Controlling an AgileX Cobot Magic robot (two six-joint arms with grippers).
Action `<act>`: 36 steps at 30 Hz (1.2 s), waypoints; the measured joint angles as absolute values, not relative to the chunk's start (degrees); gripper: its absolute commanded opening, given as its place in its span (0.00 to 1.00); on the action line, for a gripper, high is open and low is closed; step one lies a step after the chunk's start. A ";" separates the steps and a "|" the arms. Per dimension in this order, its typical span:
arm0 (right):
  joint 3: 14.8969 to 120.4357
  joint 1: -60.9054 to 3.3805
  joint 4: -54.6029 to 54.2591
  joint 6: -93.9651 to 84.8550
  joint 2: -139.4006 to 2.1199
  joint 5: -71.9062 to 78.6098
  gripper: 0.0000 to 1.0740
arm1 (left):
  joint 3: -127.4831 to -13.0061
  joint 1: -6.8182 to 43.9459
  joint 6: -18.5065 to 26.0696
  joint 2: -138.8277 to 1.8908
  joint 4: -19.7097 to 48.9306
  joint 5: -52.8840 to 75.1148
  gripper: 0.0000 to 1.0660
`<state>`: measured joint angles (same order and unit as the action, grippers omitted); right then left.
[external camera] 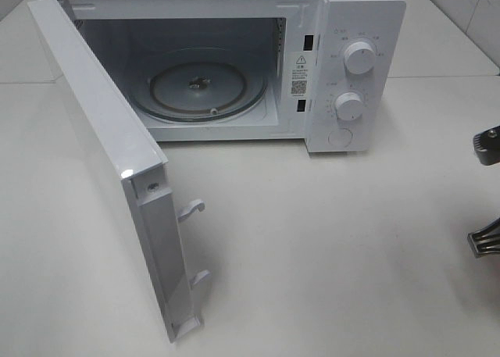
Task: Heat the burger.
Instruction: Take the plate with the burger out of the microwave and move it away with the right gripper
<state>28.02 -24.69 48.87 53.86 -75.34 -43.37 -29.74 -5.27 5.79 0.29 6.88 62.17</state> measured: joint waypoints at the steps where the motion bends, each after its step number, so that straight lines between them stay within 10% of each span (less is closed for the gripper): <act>1: 28.02 -23.61 49.27 54.49 -75.34 -42.97 0.02 | -29.74 -5.27 5.79 0.29 6.88 62.17 0.94; 36: 28.02 -21.83 57.18 66.35 -83.88 -36.44 0.03 | -29.74 -5.27 5.79 0.29 6.88 62.17 0.94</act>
